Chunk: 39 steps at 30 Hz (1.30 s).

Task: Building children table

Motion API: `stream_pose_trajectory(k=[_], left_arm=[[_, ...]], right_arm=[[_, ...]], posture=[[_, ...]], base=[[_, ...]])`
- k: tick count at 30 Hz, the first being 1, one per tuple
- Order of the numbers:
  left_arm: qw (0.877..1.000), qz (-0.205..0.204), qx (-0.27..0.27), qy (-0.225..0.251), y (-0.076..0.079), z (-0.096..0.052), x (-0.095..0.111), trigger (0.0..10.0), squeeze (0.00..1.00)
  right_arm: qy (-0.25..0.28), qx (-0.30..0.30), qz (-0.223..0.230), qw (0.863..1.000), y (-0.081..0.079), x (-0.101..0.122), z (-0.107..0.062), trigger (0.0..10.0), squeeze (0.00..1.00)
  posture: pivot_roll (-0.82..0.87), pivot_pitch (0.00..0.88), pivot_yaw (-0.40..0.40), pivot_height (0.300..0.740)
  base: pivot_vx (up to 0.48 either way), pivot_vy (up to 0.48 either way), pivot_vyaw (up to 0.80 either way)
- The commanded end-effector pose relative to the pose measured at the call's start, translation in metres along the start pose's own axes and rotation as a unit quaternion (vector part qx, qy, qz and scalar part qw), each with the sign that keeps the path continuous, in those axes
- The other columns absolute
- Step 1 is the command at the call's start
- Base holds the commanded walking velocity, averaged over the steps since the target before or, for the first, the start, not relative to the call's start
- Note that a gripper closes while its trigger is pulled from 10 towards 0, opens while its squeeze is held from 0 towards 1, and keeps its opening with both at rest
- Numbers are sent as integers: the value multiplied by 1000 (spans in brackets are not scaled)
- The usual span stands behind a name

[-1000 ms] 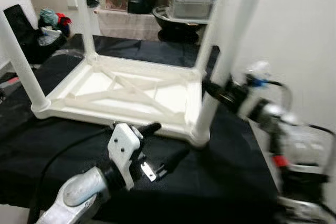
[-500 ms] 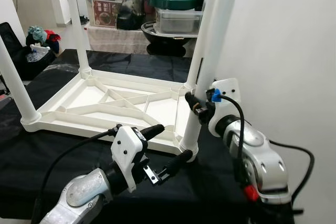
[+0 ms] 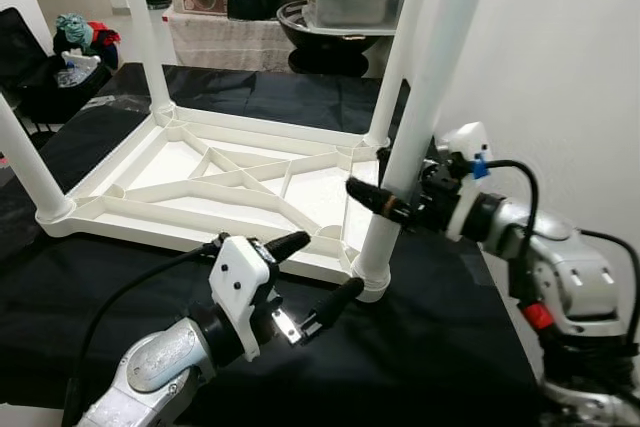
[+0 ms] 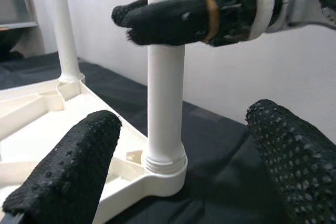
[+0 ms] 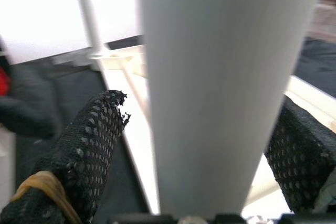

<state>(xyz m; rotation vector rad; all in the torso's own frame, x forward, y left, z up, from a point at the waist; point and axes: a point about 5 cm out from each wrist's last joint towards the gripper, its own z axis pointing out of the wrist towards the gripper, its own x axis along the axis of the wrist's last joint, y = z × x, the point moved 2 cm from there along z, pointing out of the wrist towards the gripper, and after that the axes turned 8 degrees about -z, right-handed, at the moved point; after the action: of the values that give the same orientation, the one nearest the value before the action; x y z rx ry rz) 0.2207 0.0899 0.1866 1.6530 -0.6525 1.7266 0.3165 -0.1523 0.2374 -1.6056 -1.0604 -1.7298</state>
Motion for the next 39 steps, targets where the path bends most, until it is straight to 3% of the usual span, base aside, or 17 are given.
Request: stream_pose_trajectory(k=[1, 7, 8, 13, 14, 23, 27, 29, 31, 32, 33, 34, 35, 36, 37, 38, 39], left_arm=[[1000, 2, -1, -2, 1, -1, 0, 10000, 0], [1000, 4, 3, -2, 1, -3, 2, 10000, 0], [1000, 4, 3, -2, 1, -4, 2, 10000, 0], [1000, 4, 3, 0, 1, -2, 2, 10000, 0], [1000, 5, 1, 2, 2, 0, 2, 10000, 0], [1000, 9, 2, 6, 2, -1, 6, 10000, 0], [1000, 10, 3, 8, 1, -1, 6, 10000, 0], [1000, 10, 3, 8, 0, -1, 6, 10000, 0], [1000, 10, 3, 9, 0, 0, 6, 10000, 0], [1000, 10, 3, 9, 0, 0, 6, 10000, 0], [1000, 10, 3, 9, 0, -1, 6, 10000, 0], [1000, 10, 4, 9, 0, -1, 6, 10000, 0], [1000, 9, 5, 11, -1, -1, 7, 10000, 0], [1000, 9, 5, 11, -1, -1, 7, 10000, 0], [1000, 9, 5, 11, -2, -1, 8, 10000, 0], [1000, 11, 5, 11, -2, -1, 8, 10000, 0], [1000, 10, 5, 11, -3, 0, 7, 10000, 0]], right_arm=[[22, 35, 10, 999, 5, 6, -6, 10000, 1000], [39, 58, 11, 998, 14, 12, -13, 10000, 1000], [38, 72, 16, 997, 14, 12, -16, 10000, 0], [39, 124, 27, 991, 11, 9, -21, 10000, 0], [40, 123, 25, 991, 11, 9, -20, 0, 0], [43, 123, 16, 991, 10, 11, -26, 0, 0], [29, 59, 11, 998, 14, 4, -24, 0, 0], [13, 23, 20, 999, 16, -4, -21, 0, 0], [-23, -59, 54, 997, 13, -20, -8, 0, 0], [-23, -59, 54, 997, 13, -20, -8, 0, 0], [-45, -110, 56, 991, 9, -27, -1, 0, 0], [-82, -194, 49, 976, 9, -33, 3, 0, 0], [-122, -290, 29, 949, 4, -39, -3, 0, 0], [-122, -290, 29, 949, 4, -39, -3, 0, 0], [-145, -343, 4, 928, -7, -39, -5, 0, 0], [-146, -352, -11, 924, -18, -35, 2, 0, 0], [-143, -339, -11, 930, -27, -33, 10, 0, 0]], posture=[[2, 37, -115, 740], [14, 39, -116, 740], [14, 39, -114, 740], [6, 35, -115, 740], [7, 35, -119, 740], [-18, 49, -120, 740], [-44, 45, -124, 740], [-46, 45, -123, 740], [-56, 48, -124, 740], [-56, 48, -124, 740], [-49, 48, -112, 740], [-47, 47, -109, 740], [-50, 49, -110, 740], [-50, 49, -110, 740], [-62, 41, -105, 740], [-68, 41, -104, 740], [-77, 43, -100, 740]], base=[[0, 0, 0], [0, 0, 0], [0, 0, 0], [0, 0, 0], [0, 0, 0], [0, 0, 0], [0, 0, 0], [0, 0, 0], [0, 0, 0], [0, 0, 0], [0, 0, 0], [0, 0, 0], [0, 0, 0], [0, 0, 0], [0, 0, 0], [0, 0, 0], [0, 0, 0]])
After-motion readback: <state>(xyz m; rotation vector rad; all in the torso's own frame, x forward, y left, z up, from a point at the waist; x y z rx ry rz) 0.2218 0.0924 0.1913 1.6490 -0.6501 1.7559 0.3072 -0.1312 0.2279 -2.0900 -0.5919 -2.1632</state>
